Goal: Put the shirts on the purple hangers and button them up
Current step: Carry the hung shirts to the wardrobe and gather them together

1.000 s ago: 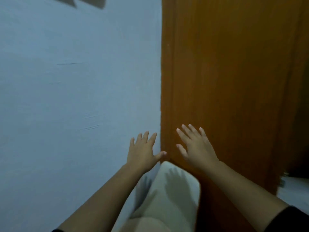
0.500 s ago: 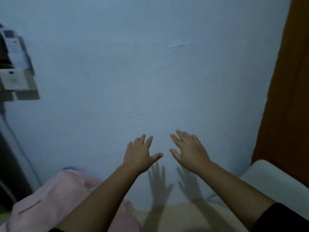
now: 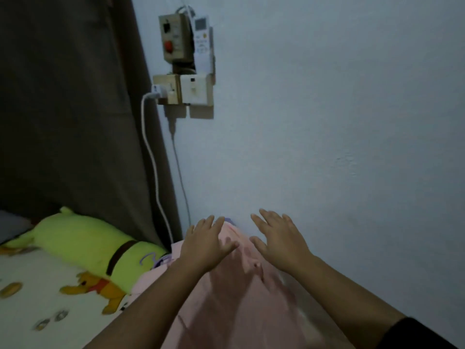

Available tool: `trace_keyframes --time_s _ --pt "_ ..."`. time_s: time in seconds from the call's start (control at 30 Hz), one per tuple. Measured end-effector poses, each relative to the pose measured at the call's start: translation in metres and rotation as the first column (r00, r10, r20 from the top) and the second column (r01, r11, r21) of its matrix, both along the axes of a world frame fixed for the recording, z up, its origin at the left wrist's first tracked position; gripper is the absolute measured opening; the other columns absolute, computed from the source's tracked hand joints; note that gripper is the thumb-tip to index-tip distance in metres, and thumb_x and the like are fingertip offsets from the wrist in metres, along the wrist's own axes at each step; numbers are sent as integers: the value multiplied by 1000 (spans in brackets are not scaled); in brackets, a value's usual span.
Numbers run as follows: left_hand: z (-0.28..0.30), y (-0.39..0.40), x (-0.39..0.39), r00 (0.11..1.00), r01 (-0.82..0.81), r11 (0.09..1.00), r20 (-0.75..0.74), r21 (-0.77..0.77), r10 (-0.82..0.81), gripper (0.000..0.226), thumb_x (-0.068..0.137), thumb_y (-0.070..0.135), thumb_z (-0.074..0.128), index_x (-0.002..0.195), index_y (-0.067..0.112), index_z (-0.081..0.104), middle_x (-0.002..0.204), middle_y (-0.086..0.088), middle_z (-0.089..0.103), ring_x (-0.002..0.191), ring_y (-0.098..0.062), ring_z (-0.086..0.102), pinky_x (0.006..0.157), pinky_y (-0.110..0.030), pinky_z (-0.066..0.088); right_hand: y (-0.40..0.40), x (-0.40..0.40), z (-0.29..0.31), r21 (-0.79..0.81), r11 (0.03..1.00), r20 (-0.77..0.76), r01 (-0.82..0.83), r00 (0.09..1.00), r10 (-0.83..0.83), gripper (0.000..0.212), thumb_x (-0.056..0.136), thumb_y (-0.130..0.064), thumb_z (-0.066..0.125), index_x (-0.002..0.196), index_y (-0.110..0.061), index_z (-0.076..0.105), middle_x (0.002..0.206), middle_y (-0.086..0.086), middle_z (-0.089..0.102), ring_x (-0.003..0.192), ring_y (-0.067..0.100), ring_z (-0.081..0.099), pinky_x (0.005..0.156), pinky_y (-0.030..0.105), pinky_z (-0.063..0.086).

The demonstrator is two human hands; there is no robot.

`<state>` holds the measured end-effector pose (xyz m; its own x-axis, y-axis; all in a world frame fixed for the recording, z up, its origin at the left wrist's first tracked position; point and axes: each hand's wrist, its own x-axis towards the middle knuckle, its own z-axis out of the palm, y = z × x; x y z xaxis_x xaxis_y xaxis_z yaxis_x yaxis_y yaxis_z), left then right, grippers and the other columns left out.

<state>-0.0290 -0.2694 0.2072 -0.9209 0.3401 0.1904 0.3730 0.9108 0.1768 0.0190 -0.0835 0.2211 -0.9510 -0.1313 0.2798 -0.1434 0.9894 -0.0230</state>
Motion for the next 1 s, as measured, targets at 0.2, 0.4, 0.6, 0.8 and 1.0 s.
trace_keyframes --time_s 0.2,0.4,0.6,0.8,1.0 --pt "-31 -73 -13 979 -191 982 78 -6 191 93 76 80 22 153 28 17 160 -1 16 146 -20 18 117 -41 14 -60 -54 -25 16 987 86 -157 984 155 58 81 -52 35 120 -20 63 124 6 63 112 24 61 92 45 47" --pt "-58 -129 1 914 -383 924 152 18 376 98 70 81 18 153 28 15 160 1 15 146 -17 15 117 -41 12 -109 -91 -47 18 901 118 -434 896 429 67 87 -55 22 144 -24 36 150 5 36 138 23 33 113 42 22" --pt "-82 -149 14 831 -521 852 261 58 490 132 41 96 7 154 27 7 161 -2 12 147 -19 15 117 -40 13 -144 -119 -73 14 808 163 -588 799 579 76 80 -58 14 146 -25 33 152 5 32 141 22 27 113 39 18" --pt "-102 -151 19 767 -586 803 396 110 506 109 74 78 52 154 28 -3 162 0 4 145 -23 21 113 -41 29 -153 -129 -91 12 769 218 -639 752 622 61 93 -53 31 148 -29 25 156 -1 22 144 17 17 116 38 10" --pt "-112 -148 16 764 -583 790 461 191 452 114 72 72 62 153 29 -4 161 3 10 143 -22 26 109 -43 37 -151 -134 -105 41 758 248 -651 742 623 82 74 -63 5 149 -32 20 156 -3 22 143 15 17 116 39 10"
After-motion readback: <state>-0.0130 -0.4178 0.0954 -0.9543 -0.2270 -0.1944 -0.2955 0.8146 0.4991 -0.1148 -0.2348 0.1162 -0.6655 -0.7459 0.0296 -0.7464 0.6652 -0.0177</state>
